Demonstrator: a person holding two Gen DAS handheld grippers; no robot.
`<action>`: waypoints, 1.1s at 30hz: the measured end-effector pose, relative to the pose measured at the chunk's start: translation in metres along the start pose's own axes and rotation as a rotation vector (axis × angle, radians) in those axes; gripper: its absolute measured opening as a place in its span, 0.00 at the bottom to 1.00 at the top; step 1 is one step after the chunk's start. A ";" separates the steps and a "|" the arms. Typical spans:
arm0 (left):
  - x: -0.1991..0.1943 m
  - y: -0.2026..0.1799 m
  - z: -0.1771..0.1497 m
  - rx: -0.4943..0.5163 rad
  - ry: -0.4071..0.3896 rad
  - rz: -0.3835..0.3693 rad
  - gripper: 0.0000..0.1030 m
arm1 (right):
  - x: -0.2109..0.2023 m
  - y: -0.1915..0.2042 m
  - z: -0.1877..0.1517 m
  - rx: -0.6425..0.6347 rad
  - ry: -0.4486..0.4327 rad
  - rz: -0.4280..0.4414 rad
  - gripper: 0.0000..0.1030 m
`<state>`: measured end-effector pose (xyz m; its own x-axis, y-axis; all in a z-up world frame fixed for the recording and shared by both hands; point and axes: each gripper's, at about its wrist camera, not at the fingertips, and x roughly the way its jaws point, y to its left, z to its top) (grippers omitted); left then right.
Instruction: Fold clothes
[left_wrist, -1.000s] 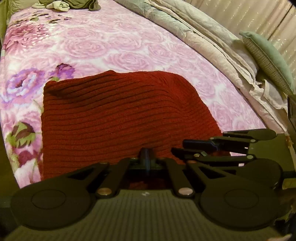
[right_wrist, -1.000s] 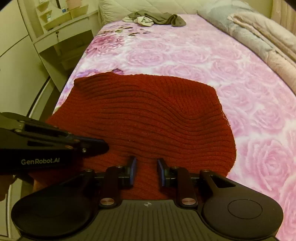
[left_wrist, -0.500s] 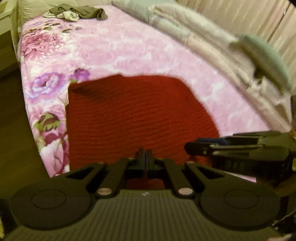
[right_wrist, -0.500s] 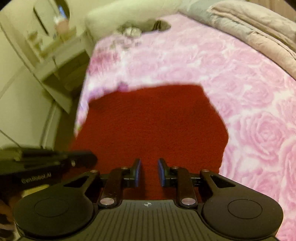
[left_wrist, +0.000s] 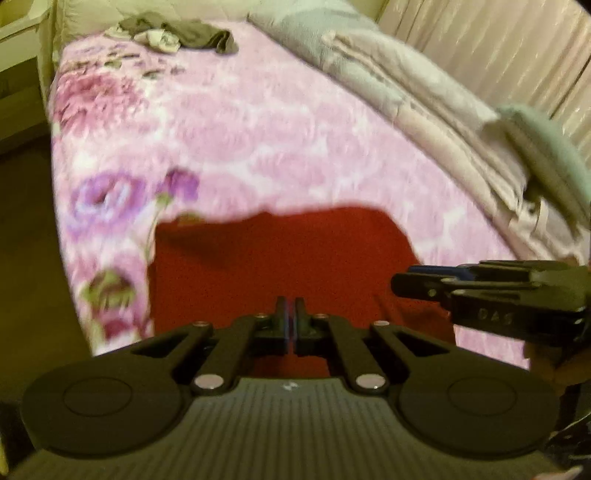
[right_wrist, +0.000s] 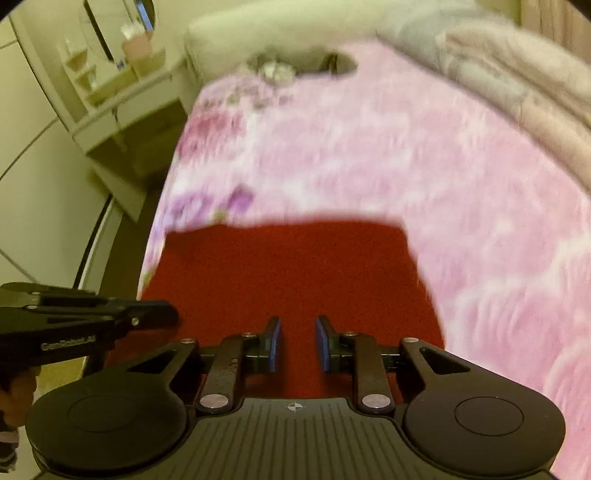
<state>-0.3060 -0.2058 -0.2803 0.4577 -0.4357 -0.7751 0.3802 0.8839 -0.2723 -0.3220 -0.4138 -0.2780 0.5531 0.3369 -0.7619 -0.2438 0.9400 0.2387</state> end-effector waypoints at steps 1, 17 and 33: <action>0.006 0.001 0.007 0.011 -0.012 0.001 0.01 | 0.007 0.001 0.005 -0.016 -0.012 -0.002 0.23; 0.048 0.055 0.031 -0.126 -0.042 -0.031 0.02 | 0.055 -0.033 0.027 0.151 -0.029 -0.033 0.23; 0.008 -0.018 -0.065 0.037 0.069 -0.002 0.05 | -0.003 0.036 -0.060 -0.007 0.118 -0.141 0.23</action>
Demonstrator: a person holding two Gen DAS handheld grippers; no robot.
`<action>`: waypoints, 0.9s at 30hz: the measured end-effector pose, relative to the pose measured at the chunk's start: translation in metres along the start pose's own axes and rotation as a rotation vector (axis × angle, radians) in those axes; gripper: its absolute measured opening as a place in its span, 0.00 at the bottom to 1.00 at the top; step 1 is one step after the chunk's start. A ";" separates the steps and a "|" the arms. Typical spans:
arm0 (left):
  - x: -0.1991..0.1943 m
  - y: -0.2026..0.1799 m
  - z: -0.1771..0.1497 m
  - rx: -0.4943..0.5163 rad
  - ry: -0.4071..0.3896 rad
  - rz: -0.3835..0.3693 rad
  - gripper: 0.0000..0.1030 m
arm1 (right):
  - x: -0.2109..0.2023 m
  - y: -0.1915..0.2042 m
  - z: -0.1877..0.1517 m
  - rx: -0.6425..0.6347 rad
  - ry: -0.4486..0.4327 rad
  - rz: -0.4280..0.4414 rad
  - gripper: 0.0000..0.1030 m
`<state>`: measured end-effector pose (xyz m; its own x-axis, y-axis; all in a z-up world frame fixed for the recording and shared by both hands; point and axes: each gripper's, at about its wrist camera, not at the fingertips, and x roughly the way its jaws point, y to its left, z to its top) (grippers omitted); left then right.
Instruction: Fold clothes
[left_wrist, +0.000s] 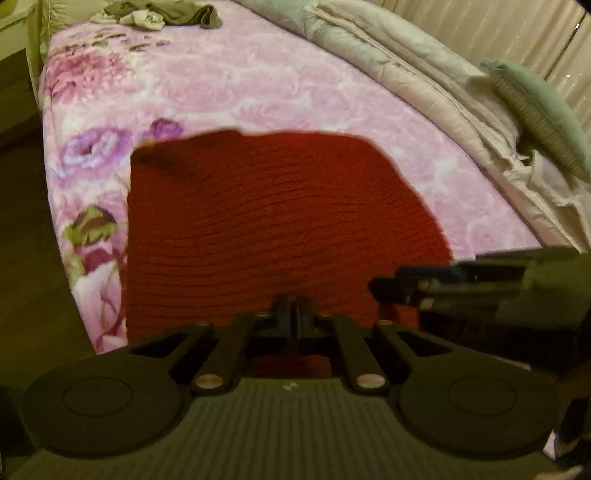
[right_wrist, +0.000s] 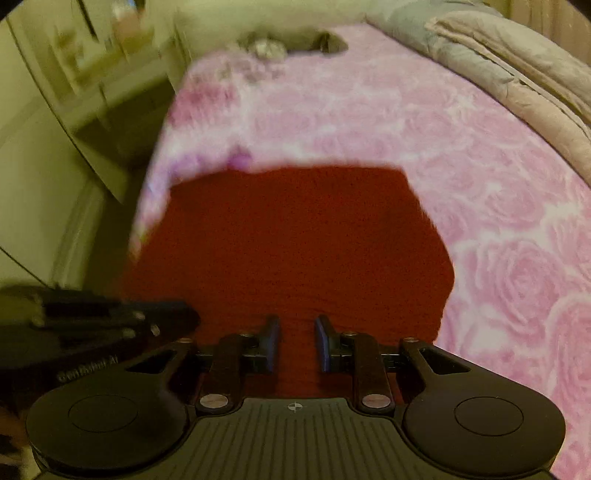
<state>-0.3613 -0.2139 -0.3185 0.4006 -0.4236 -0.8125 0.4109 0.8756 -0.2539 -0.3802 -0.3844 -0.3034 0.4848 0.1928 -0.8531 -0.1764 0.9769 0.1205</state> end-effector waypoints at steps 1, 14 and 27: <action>0.002 0.000 0.001 -0.011 0.006 0.006 0.04 | 0.008 0.004 -0.003 -0.015 0.010 -0.026 0.23; -0.044 -0.017 0.026 -0.069 0.132 0.158 0.08 | -0.042 -0.015 -0.001 0.223 0.060 0.074 0.84; -0.190 -0.049 -0.006 -0.088 0.217 0.285 0.30 | -0.166 0.022 -0.023 0.199 0.117 0.030 0.85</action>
<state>-0.4630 -0.1752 -0.1550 0.3016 -0.1090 -0.9472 0.2318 0.9720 -0.0381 -0.4841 -0.3967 -0.1707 0.3774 0.2218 -0.8991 -0.0112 0.9719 0.2351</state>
